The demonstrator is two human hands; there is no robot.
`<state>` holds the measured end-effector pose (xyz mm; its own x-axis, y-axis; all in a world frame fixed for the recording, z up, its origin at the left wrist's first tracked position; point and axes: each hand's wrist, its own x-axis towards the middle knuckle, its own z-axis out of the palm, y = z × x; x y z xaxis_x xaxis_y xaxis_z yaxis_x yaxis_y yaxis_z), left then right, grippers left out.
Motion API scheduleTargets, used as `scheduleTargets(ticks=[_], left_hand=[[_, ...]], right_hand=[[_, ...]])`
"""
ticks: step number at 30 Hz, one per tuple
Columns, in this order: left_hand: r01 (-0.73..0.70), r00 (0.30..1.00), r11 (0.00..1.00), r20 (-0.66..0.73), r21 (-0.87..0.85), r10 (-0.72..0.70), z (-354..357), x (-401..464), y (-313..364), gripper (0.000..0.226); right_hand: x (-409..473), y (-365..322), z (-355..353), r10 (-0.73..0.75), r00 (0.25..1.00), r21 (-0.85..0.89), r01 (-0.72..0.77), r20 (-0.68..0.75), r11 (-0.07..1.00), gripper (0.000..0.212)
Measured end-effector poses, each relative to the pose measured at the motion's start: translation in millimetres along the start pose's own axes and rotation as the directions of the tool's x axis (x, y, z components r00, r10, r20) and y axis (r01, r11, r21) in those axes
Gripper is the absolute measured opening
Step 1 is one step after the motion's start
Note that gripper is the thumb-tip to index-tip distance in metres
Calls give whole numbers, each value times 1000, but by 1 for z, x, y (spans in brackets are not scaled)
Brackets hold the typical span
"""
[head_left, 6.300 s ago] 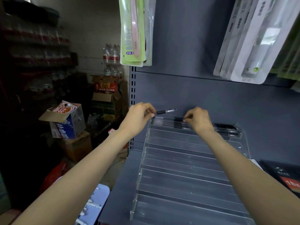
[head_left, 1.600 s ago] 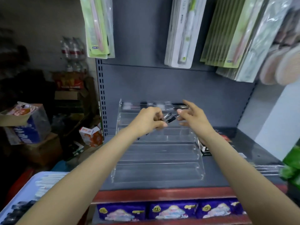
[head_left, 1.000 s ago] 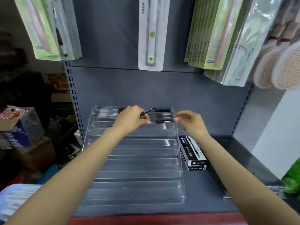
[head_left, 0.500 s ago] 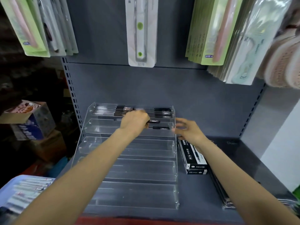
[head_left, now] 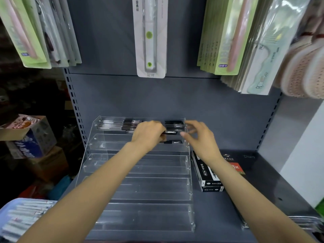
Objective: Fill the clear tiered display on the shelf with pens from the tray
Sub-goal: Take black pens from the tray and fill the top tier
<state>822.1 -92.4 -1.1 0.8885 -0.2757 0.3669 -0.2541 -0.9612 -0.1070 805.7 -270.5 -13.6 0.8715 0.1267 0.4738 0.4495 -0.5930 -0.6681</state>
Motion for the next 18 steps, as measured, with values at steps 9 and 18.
scheduleTargets(ticks=[9,18], left_hand=[[111,994,785,57,-610,-97,-8,-28,-32,25],[91,995,787,96,-610,-41,13,-41,-50,19]], right_hand=[[11,-10,2,-30,995,-103,40,99,994,10],[10,4,15,-53,967,-491,173,249,854,19]])
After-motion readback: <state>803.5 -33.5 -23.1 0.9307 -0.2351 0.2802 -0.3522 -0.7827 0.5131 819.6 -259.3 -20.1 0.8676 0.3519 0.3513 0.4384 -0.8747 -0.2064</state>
